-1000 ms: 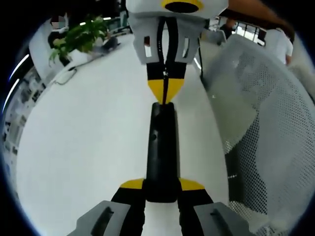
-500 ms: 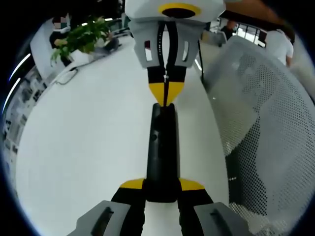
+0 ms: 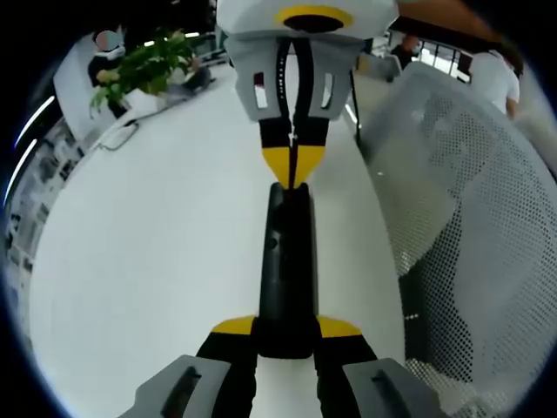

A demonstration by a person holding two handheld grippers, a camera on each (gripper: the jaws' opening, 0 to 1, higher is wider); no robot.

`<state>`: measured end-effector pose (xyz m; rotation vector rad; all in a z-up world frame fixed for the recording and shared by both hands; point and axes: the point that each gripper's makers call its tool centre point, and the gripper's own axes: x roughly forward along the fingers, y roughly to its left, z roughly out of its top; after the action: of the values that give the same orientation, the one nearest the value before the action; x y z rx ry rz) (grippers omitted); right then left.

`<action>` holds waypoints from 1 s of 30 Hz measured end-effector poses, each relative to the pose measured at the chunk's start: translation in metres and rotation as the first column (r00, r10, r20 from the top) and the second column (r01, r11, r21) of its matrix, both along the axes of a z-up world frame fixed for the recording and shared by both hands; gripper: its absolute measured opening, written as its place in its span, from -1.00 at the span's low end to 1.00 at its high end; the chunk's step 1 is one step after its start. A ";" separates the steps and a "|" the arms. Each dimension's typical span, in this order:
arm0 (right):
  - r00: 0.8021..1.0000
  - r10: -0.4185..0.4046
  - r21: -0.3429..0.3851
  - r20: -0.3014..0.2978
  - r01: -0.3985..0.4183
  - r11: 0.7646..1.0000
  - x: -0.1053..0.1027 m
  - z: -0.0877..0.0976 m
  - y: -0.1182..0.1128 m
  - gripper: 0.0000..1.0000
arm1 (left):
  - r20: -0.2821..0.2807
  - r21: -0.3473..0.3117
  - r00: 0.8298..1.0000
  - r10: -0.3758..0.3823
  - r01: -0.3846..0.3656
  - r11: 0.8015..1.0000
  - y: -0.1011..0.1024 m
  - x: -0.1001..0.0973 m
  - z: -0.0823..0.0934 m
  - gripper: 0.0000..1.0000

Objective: Press the specified remote control buttons in sequence, fully releasing each button before pressing the next.

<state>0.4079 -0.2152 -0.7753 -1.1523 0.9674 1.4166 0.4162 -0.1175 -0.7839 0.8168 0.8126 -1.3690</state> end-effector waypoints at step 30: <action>1.000 -0.005 0.045 0.025 0.004 0.999 0.010 0.022 0.011 -1.00 | -0.006 0.005 1.000 -0.002 0.002 1.000 0.000 0.000 0.000 -0.53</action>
<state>0.4184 -0.2043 -0.7537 -1.1321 0.9157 1.4104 0.4161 -0.1177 -0.7835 0.8186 0.8203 -1.3718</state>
